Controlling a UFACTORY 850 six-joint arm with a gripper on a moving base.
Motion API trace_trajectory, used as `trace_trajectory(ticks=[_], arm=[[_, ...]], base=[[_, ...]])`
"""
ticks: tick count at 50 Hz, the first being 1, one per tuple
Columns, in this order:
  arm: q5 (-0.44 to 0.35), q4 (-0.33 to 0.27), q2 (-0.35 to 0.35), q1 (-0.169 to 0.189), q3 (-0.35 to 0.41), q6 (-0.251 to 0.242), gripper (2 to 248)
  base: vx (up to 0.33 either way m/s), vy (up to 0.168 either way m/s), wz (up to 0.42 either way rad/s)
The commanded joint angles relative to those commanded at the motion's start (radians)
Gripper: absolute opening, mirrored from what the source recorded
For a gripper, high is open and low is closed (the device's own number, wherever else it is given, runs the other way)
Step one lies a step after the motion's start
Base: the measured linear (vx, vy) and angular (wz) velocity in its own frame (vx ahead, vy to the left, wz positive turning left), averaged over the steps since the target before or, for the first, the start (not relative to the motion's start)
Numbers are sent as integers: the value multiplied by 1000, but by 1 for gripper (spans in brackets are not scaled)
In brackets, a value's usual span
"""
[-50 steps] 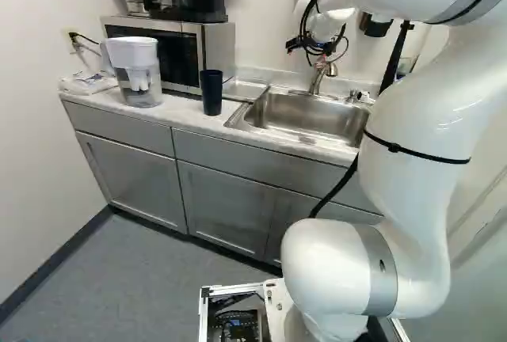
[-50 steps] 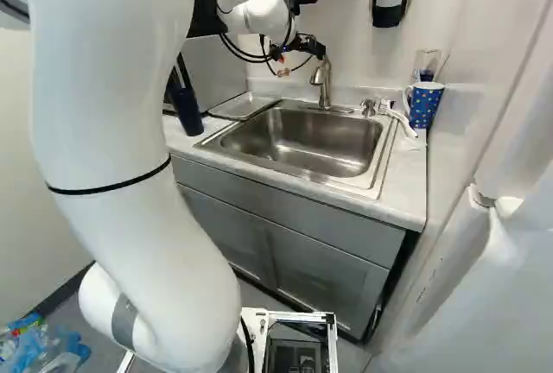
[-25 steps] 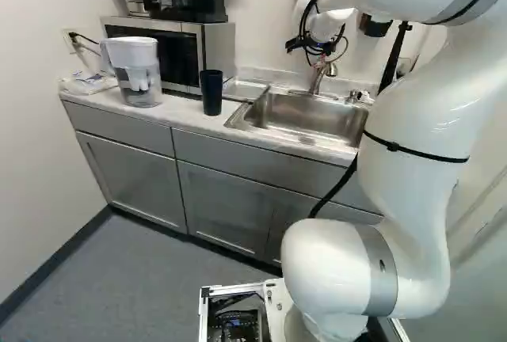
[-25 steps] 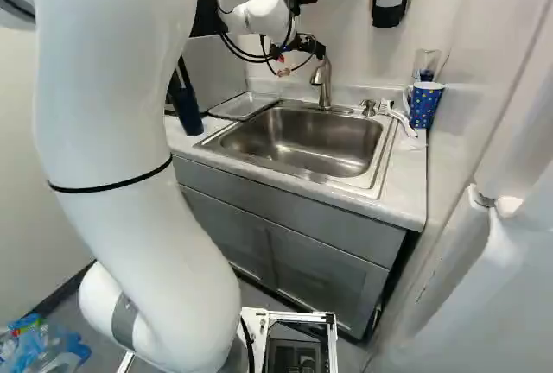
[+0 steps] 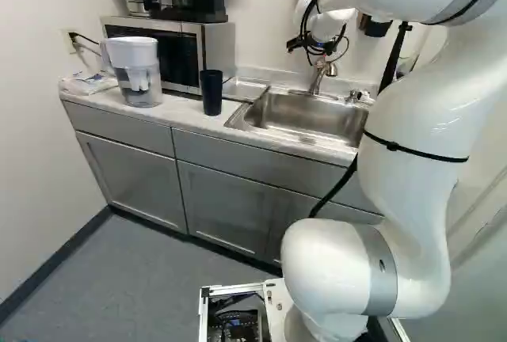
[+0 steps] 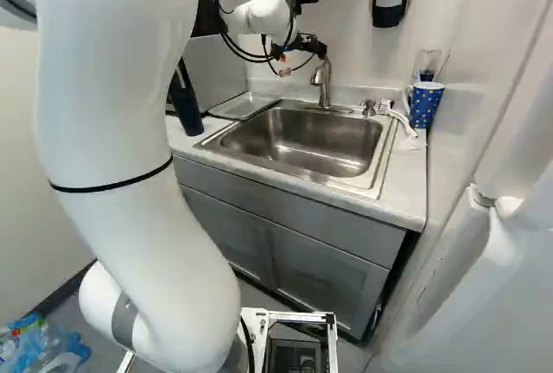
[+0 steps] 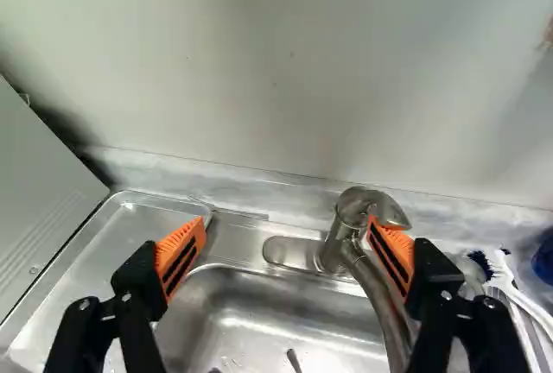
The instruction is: Rinse the cup and place it in the tray
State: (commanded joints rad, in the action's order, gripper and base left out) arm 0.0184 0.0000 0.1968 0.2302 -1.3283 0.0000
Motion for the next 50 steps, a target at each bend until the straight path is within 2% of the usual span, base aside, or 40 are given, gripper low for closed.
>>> trace_trajectory(ticks=[27,50], arm=[[-35,0,4,4,-4,0,247],[-101,0,13,7,-15,0,247]], base=[[0,0,0],[0,0,0]])
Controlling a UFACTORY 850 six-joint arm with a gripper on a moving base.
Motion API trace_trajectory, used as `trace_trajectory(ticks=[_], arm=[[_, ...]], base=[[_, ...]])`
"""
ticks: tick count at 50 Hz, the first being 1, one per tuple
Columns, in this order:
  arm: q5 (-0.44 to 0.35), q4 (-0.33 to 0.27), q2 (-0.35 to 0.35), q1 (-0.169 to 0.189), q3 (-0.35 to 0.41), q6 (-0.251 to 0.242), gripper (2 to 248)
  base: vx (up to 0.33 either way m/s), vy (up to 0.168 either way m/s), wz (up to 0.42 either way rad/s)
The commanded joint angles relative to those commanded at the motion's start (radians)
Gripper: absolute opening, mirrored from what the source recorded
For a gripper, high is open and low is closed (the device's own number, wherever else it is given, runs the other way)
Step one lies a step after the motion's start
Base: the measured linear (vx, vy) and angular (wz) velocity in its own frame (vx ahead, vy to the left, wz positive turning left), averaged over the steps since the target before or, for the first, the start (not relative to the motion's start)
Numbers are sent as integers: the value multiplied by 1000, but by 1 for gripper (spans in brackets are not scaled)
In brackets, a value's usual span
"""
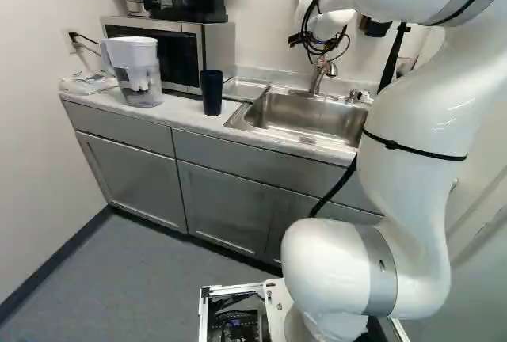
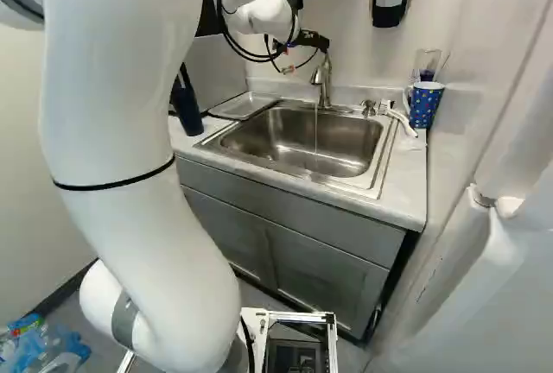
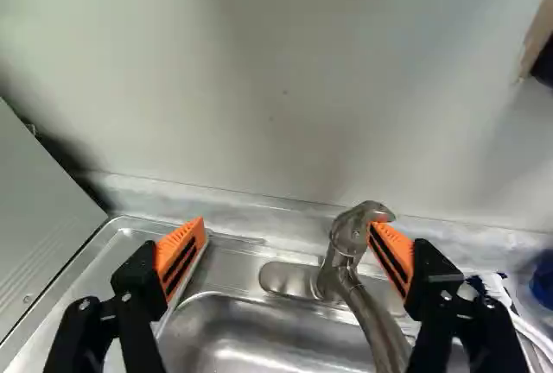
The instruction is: Rinse the cup and place it in the tray
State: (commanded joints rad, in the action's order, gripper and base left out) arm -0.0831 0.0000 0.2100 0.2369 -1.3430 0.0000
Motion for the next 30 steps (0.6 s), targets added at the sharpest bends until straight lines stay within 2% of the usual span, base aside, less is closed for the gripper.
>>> trace_trajectory(ticks=[9,30], arm=[[-24,0,4,1,-4,0,247],[-25,0,4,1,-4,0,247]], base=[[0,0,0],[0,0,0]])
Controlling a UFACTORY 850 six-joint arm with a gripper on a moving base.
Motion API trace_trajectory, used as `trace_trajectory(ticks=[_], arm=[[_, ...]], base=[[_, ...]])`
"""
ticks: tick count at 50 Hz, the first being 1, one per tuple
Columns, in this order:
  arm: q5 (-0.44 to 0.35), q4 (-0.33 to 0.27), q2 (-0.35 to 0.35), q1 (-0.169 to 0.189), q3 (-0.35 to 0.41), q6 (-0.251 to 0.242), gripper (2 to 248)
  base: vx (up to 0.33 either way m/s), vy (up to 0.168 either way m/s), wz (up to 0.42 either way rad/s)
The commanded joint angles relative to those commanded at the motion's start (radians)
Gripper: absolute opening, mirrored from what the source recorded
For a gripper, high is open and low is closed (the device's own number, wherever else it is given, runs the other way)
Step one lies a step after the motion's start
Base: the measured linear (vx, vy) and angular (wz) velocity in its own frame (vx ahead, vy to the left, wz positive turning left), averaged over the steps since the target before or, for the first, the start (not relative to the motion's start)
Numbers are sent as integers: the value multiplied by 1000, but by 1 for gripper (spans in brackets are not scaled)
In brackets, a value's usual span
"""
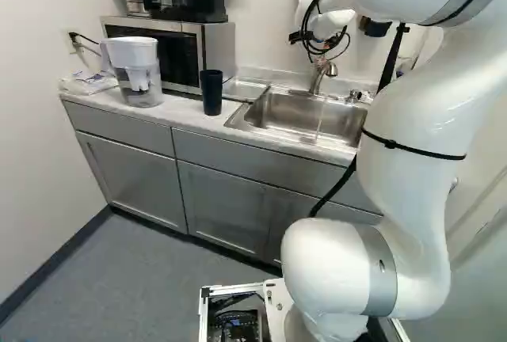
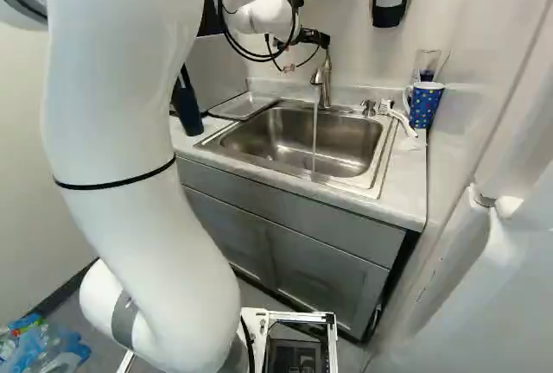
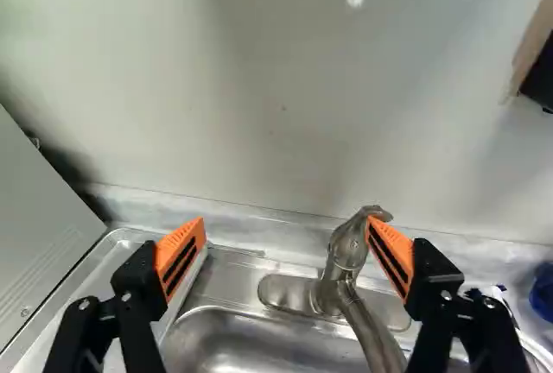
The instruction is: Rinse the cup and place it in the tray
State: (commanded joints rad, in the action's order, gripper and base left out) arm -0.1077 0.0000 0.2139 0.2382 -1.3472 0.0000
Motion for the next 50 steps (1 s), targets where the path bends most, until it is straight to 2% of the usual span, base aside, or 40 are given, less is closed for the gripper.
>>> trace_trajectory(ticks=[13,40,50], arm=[[0,0,-16,-11,17,0,247],[1,0,-105,-73,114,0,247],[31,0,-140,-98,150,0,247]], base=[[0,0,0],[0,0,0],[0,0,0]])
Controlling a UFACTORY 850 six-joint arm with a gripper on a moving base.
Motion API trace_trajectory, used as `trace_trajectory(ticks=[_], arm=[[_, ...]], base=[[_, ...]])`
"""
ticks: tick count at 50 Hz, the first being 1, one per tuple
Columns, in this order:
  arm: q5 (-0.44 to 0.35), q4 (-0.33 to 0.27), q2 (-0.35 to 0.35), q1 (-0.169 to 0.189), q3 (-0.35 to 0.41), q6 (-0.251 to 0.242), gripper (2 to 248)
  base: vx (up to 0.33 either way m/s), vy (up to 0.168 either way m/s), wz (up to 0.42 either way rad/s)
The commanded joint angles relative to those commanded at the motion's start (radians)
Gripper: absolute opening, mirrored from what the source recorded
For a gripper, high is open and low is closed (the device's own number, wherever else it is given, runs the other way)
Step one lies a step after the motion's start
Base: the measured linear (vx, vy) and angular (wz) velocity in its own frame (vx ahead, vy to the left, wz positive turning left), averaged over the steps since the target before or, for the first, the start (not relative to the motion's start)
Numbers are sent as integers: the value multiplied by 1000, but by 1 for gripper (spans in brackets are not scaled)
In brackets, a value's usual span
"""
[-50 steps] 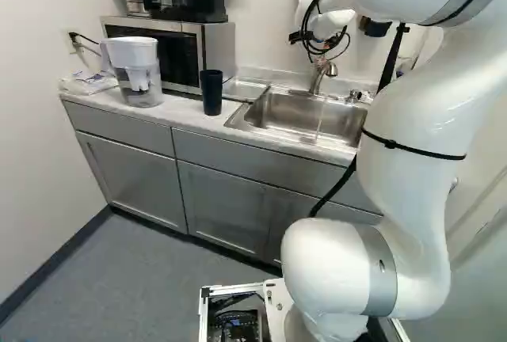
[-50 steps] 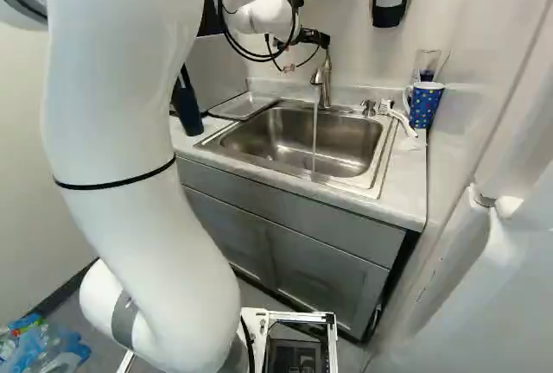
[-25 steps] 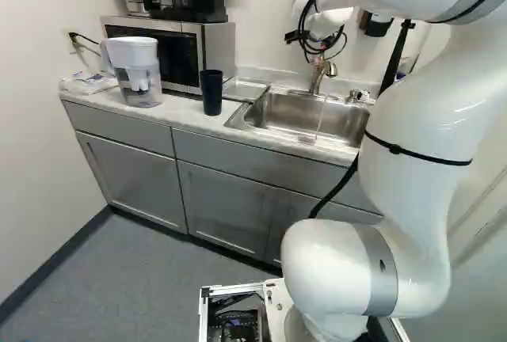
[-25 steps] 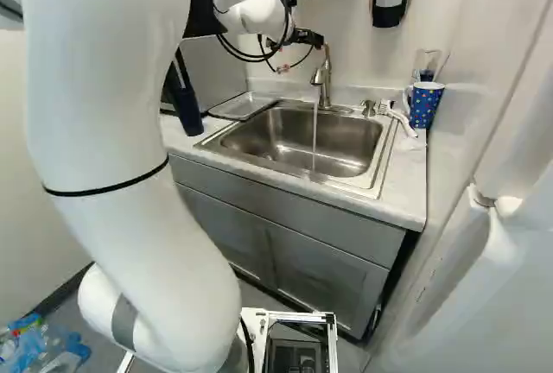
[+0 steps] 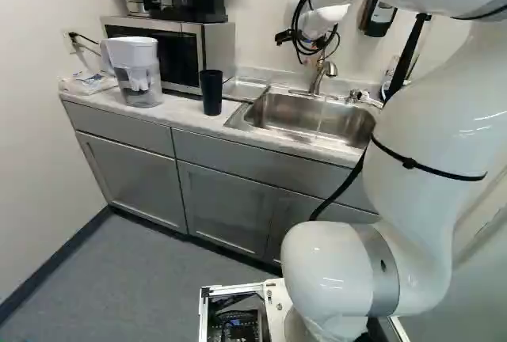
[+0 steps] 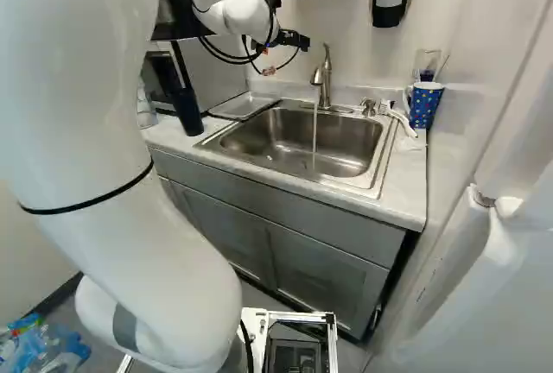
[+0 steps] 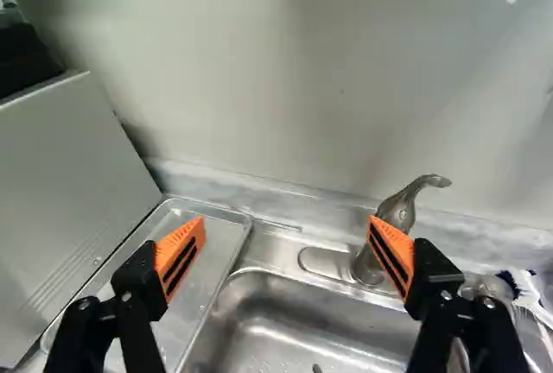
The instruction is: Rinse the cup and place it in the tray
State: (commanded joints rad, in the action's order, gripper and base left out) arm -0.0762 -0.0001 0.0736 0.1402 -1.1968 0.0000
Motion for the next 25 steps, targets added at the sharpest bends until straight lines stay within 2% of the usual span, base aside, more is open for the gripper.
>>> trace_trajectory(ticks=[14,25], arm=[[121,-16,-54,-29,55,0,247],[236,-35,-110,-32,111,0,247]], base=[[0,0,0],[0,0,0]])
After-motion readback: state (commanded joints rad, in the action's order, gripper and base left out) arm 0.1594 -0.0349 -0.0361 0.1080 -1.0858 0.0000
